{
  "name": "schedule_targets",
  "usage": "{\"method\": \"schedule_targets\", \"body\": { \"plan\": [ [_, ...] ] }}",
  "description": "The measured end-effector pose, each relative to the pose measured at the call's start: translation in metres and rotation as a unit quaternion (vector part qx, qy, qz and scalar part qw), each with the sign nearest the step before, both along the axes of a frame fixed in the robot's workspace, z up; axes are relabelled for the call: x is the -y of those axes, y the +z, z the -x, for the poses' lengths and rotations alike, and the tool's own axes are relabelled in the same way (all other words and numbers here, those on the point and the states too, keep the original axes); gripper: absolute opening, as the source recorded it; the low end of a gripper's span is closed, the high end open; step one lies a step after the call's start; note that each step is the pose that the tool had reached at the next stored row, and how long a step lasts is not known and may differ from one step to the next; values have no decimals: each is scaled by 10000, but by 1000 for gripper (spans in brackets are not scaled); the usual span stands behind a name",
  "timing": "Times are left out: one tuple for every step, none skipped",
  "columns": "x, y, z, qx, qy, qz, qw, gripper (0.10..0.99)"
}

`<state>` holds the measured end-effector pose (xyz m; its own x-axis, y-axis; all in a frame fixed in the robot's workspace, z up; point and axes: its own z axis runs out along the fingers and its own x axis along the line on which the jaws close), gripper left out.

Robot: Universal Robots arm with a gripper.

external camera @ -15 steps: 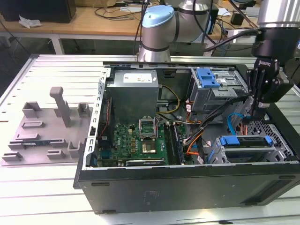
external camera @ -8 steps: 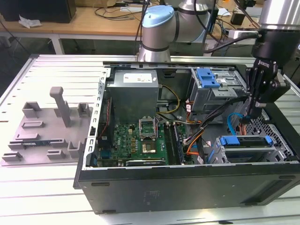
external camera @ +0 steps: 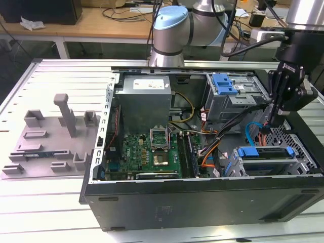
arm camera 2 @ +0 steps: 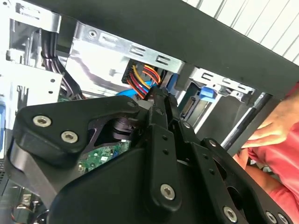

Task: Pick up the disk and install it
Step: 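Insert the first disk wire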

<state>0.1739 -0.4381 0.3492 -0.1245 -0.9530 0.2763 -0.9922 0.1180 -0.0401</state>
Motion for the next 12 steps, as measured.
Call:
{"method": "schedule_targets", "body": {
  "plan": [
    [28, 5, 11, 0, 0, -21, 10000, 165],
    [45, 7, 17, 0, 0, -42, 10000, 165],
    [60, 8, 22, 0, 0, -68, 10000, 165],
    [91, 11, 27, 0, 0, -141, 9999, 165],
    [107, 13, 30, 0, 0, -183, 9998, 165],
    [124, 14, 32, 0, 0, -230, 9997, 165],
    [147, 16, 37, 0, 0, -296, 9996, 165],
    [163, 18, 40, 0, 0, -338, 9994, 165],
    [179, 20, 42, 0, 0, -373, 9993, 165],
    [197, 25, 46, 0, 0, -408, 9992, 165],
    [214, 28, 50, 0, 0, -441, 9990, 165],
    [234, 33, 54, 0, 0, -480, 9988, 165]
  ]
}}
